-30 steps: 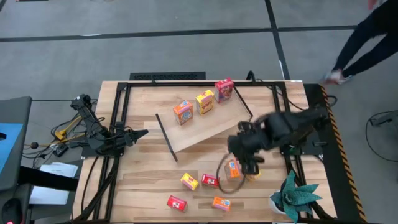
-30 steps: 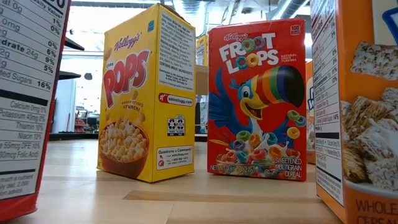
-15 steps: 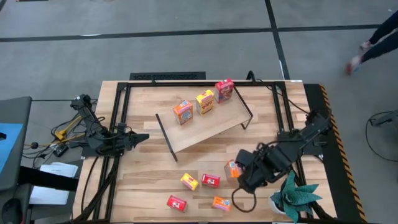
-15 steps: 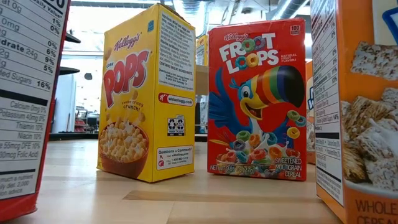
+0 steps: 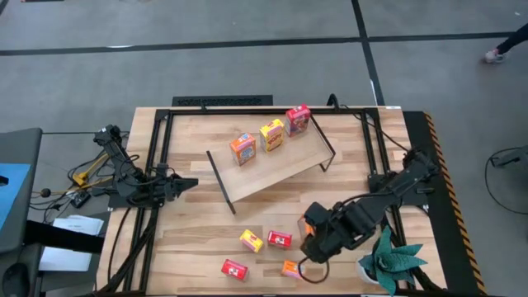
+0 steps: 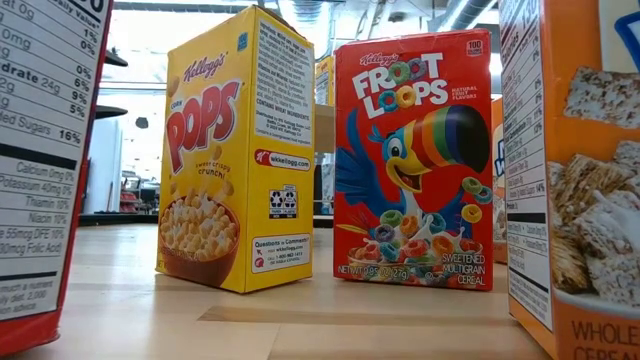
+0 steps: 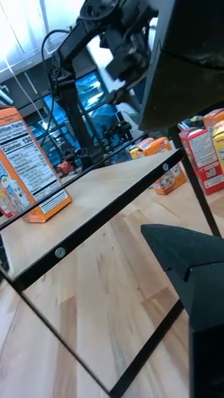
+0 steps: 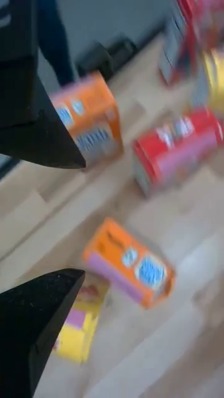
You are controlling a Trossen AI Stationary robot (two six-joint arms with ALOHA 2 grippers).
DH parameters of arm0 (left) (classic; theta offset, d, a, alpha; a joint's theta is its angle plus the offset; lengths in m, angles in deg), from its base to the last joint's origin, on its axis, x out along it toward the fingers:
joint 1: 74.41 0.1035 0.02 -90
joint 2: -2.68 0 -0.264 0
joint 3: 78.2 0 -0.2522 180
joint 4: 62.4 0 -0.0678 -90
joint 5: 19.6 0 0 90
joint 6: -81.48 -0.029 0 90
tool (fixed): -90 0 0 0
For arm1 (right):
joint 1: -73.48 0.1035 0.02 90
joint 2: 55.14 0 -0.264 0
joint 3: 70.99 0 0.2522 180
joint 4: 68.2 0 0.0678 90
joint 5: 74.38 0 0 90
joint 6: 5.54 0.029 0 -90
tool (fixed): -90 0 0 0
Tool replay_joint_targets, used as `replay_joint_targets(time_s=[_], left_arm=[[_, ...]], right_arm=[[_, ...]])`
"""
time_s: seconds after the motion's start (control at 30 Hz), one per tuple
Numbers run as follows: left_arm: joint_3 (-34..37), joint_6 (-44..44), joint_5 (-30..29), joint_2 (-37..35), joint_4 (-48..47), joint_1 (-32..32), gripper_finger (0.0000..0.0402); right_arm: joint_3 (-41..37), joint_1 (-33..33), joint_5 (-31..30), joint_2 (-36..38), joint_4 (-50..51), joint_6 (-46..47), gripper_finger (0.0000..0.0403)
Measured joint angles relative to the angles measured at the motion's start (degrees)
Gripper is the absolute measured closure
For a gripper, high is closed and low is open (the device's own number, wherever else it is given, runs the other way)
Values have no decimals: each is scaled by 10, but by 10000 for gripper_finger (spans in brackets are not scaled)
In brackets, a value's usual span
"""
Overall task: Stack cereal on shelf
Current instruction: Put the top orange cereal box on the shelf aligned with the other orange cereal box
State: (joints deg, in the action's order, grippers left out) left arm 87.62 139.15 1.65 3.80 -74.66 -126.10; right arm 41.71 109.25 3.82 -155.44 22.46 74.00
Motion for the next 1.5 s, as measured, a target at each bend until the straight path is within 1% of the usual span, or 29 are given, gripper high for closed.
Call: replay_joint_targets(time_s=[0.13, 0.37, 0.6, 0.7, 0.9, 1.0, 1.1, 1.27, 1.5], left_arm=[[0, -2, 8, 0, 1, 0, 152], [0, -5, 9, 0, 2, 0, 152], [0, -11, 11, 0, 2, 0, 152], [0, -19, 18, 0, 4, 0, 152], [0, -26, 21, 0, 4, 0, 152], [0, -26, 21, 0, 4, 0, 152], [0, -26, 21, 0, 4, 0, 152], [0, -23, 21, 0, 5, 0, 152], [0, -20, 21, 0, 5, 0, 152]], right_arm=[[0, -15, -5, -18, 31, 15, 101], [1, -50, -6, -49, 33, 18, 101], [1, -67, -8, -63, 75, 22, 101], [1, -71, -31, -68, 85, 51, 101], [-2, -78, -37, -68, 75, 61, 101], [-29, -79, -37, -65, 71, 79, 101], [-57, -82, -25, -61, 40, 86, 101], [-81, -81, -23, -59, -10, 85, 101], [-91, -81, -28, -55, -27, 76, 101]])
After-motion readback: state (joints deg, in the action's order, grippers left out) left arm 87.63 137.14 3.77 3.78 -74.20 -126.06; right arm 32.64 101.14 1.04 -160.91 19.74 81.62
